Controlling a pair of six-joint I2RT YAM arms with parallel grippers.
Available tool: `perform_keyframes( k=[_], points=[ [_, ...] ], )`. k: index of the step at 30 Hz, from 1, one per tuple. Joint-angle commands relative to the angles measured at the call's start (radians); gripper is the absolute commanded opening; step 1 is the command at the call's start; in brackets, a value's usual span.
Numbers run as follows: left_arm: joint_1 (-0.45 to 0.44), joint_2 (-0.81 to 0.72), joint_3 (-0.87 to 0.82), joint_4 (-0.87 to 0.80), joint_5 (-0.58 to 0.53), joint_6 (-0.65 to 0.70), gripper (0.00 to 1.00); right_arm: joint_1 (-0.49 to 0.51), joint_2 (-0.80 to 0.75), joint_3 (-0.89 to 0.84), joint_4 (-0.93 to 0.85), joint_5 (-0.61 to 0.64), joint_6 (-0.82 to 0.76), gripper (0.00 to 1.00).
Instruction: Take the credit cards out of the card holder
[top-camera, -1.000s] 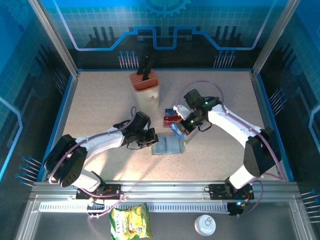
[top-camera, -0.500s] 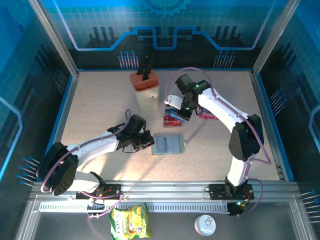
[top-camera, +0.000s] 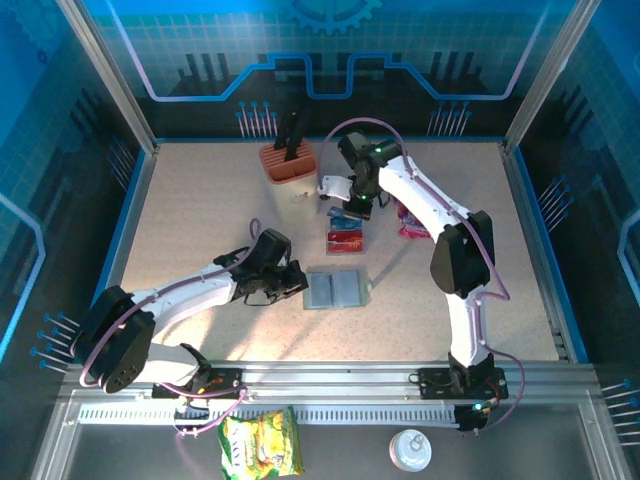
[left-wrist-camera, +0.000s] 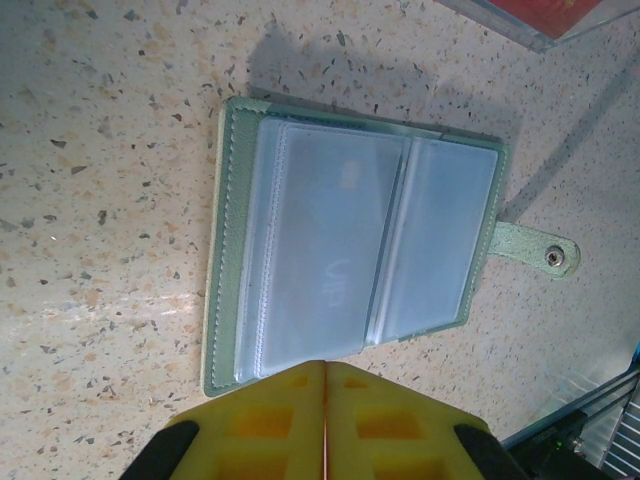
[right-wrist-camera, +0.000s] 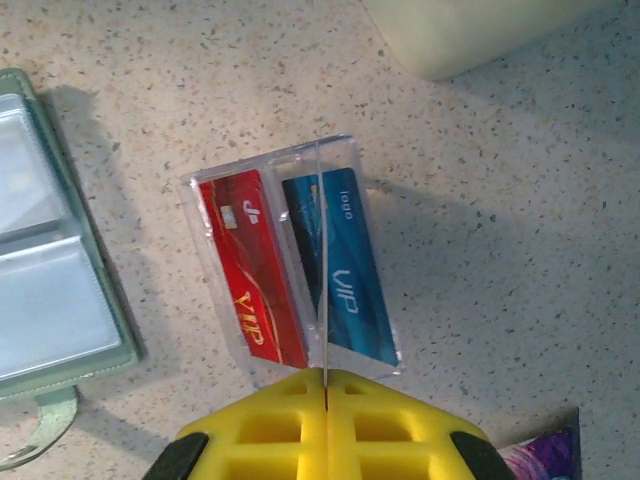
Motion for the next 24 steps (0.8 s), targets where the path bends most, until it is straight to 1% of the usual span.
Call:
perform_keyframes(
  k=[1,7,11,16,17,19,22,24],
  points=[
    [0.011,-0.001,-0.007,-0.024,-0.007,-0.014,0.07,-0.016,0.052,0.045,-0.044,-0.001,-0.041,0.00],
    [0.013,0.013,0.007,-0.025,0.001,-0.008,0.07,-0.024,0.088,0.031,-0.053,0.000,-0.068,0.00],
    [0.017,0.018,0.009,-0.025,0.001,-0.006,0.07,-0.023,0.087,0.003,-0.061,-0.026,-0.074,0.00],
    [0.018,0.023,0.005,-0.017,0.005,-0.006,0.07,-0.021,0.085,-0.008,-0.068,-0.030,-0.074,0.03],
    [0.018,0.022,0.004,-0.017,0.005,-0.006,0.07,-0.021,0.086,-0.007,-0.065,-0.025,-0.069,0.05],
    [0.020,0.023,0.001,-0.014,0.005,-0.006,0.07,-0.022,0.084,-0.001,-0.057,-0.012,-0.056,0.12],
    [0.021,0.023,-0.004,-0.013,0.008,-0.005,0.07,-0.019,0.075,0.006,-0.044,0.002,-0.040,0.21],
    [0.023,0.024,-0.005,-0.011,0.010,-0.004,0.07,-0.018,0.062,0.001,-0.030,0.011,-0.029,0.22]
  ],
)
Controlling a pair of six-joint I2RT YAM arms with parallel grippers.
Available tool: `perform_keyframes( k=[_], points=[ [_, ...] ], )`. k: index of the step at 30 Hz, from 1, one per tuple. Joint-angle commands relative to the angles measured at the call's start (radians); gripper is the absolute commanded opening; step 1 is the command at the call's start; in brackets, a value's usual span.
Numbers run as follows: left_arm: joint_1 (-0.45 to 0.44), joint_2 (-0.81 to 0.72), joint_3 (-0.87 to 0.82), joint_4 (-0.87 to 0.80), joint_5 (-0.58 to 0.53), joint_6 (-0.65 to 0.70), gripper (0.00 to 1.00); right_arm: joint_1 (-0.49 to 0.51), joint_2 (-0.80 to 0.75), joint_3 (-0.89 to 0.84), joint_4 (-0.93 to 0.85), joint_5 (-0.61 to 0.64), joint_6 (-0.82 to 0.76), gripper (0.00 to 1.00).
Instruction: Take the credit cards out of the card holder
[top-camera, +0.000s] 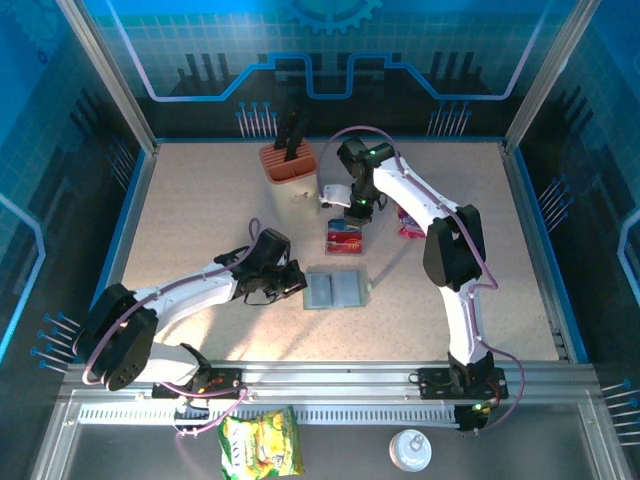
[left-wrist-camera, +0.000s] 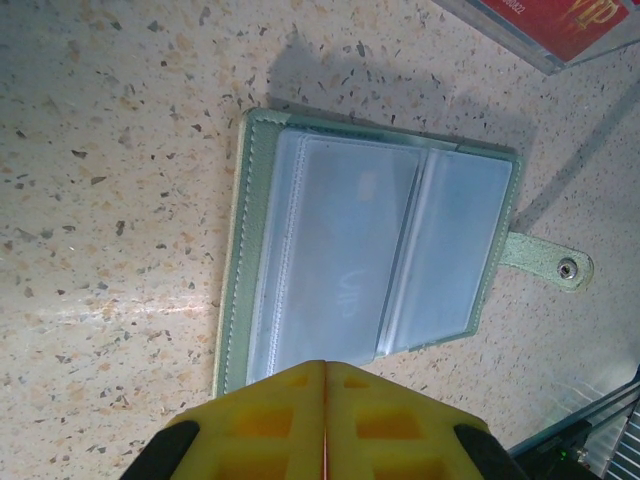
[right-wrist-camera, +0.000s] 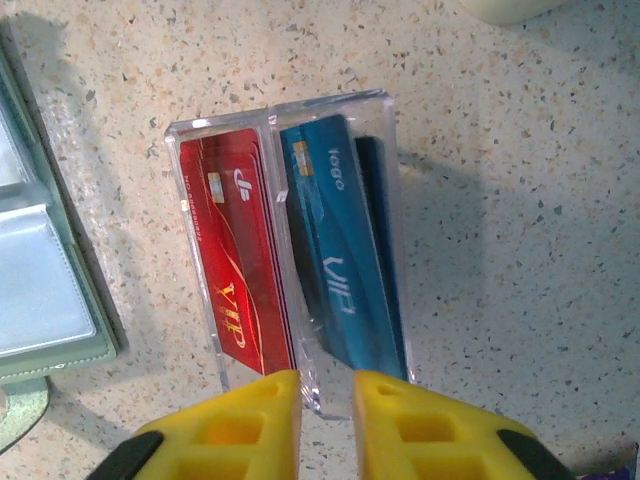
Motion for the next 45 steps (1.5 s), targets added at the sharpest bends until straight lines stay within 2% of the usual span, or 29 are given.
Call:
perform_keyframes(
  k=[1,10,20,28,31,37,39,41,45],
  points=[
    [0.011,0.009,-0.005,-0.011,0.011,-0.003,0.07,-0.005,-0.025,-0.007,0.004,0.016,0.021,0.22],
    [0.021,0.036,0.018,-0.015,0.019,0.016,0.07,-0.003,-0.129,-0.079,0.095,-0.044,0.167,0.22],
    [0.022,0.079,0.024,-0.001,0.025,0.028,0.05,0.014,-0.272,-0.319,0.268,-0.075,0.560,0.21],
    [0.023,0.113,0.019,0.047,0.059,0.015,0.01,0.033,-0.450,-0.669,0.549,-0.259,0.902,0.22],
    [0.022,0.118,0.016,0.050,0.060,0.013,0.01,0.033,-0.488,-0.757,0.620,-0.292,1.033,0.20],
    [0.022,0.127,0.005,0.056,0.060,0.012,0.01,0.036,-0.508,-0.867,0.700,-0.428,1.282,0.17],
    [0.021,0.136,0.001,0.065,0.066,0.011,0.00,0.036,-0.499,-0.889,0.716,-0.488,1.360,0.20],
    [0.021,0.147,0.000,0.069,0.073,0.012,0.00,0.043,-0.491,-0.915,0.759,-0.545,1.397,0.18],
    [0.021,0.162,0.002,0.056,0.069,0.012,0.00,0.077,-0.492,-0.952,0.814,-0.561,1.432,0.19]
  ],
)
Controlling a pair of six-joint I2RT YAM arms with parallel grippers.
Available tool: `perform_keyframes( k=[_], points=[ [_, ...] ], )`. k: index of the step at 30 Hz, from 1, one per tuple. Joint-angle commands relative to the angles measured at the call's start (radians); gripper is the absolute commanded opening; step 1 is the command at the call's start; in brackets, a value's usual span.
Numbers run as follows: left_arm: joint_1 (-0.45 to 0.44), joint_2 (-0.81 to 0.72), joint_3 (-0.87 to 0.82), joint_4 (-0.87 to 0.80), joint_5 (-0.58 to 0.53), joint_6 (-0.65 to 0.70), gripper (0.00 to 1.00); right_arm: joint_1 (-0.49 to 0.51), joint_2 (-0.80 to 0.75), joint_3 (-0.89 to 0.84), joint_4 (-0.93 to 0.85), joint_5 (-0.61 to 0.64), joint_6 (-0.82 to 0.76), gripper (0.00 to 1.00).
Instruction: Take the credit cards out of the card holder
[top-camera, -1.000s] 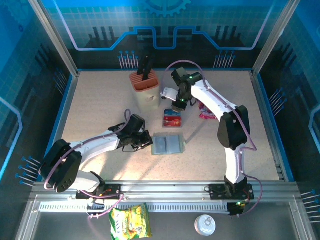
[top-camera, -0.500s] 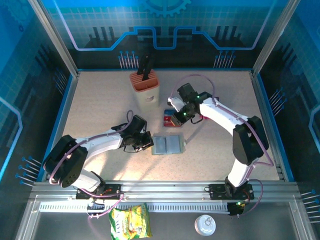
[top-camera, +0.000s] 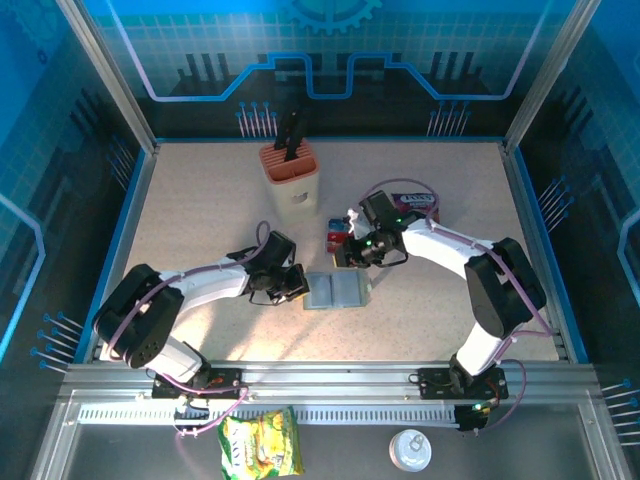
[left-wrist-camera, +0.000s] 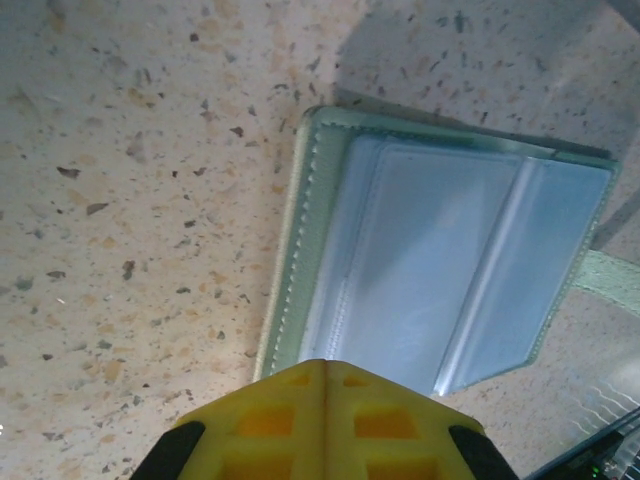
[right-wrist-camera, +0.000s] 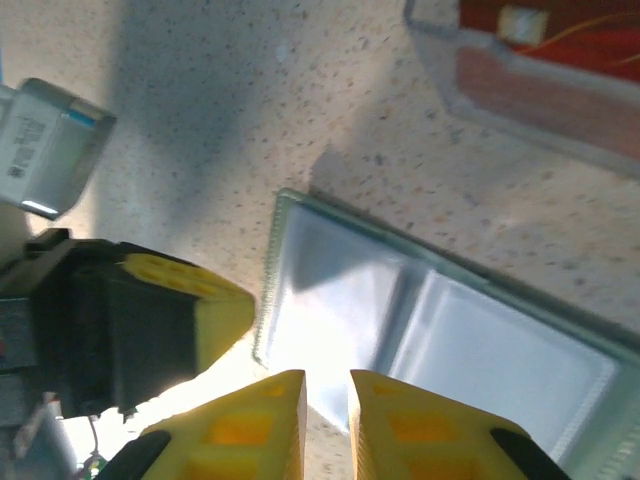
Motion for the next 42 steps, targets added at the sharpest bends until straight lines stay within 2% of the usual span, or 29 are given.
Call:
perform_keyframes(
  k=[1,19,42],
  points=[
    [0.008,0.015,0.001,-0.007,0.017,0.007,0.00,0.038,-0.011,-0.026,0.076,-0.072,0.094,0.18],
    [0.008,0.032,-0.012,-0.032,-0.011,0.028,0.00,0.122,0.077,-0.051,0.129,-0.043,0.151,0.20],
    [0.008,0.048,-0.011,-0.023,-0.007,0.024,0.00,0.157,0.149,-0.033,0.135,-0.046,0.154,0.21]
  ],
)
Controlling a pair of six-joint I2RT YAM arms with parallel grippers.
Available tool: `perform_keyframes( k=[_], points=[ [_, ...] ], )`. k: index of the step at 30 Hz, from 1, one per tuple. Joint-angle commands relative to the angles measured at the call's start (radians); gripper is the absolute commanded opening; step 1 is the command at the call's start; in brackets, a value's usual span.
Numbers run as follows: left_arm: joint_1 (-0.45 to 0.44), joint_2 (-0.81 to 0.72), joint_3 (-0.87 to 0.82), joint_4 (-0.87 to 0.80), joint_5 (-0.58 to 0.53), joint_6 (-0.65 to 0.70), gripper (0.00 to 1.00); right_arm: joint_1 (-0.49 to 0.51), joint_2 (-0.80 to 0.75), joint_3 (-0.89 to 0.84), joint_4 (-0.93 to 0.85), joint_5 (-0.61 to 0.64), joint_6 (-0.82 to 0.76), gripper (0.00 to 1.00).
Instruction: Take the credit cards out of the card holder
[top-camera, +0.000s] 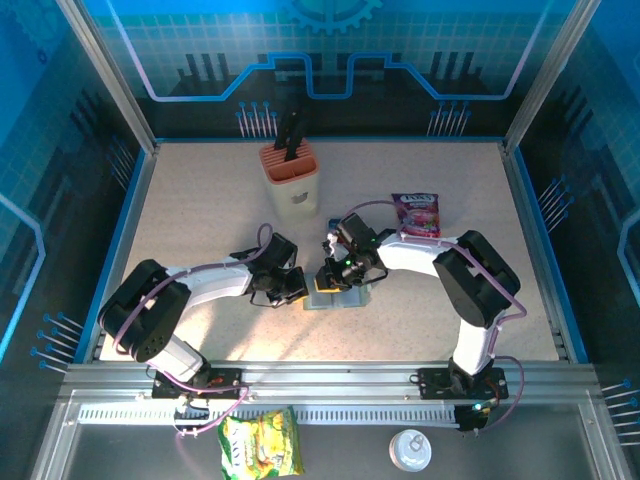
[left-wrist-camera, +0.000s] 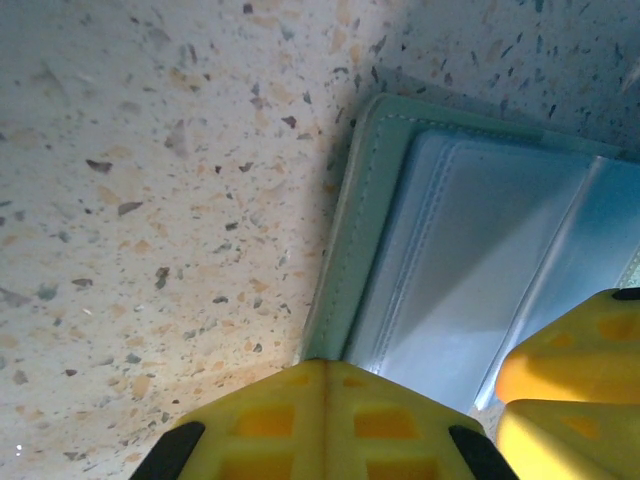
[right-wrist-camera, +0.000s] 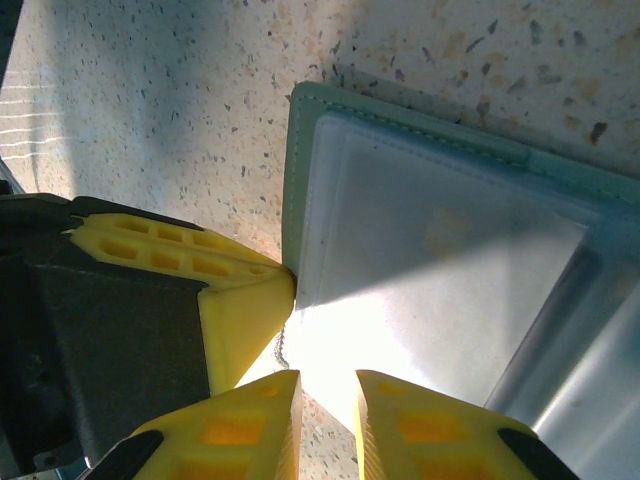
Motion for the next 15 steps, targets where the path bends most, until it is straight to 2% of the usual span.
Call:
perform_keyframes(
  k=[1,15],
  points=[
    [0.007,0.014,-0.010,-0.018,-0.006,0.023,0.00,0.020,0.015,0.009,0.002,-0.004,0.011,0.21],
    [0.008,0.010,-0.016,-0.021,-0.011,0.025,0.00,0.029,0.033,0.002,0.013,0.012,0.026,0.24]
  ],
)
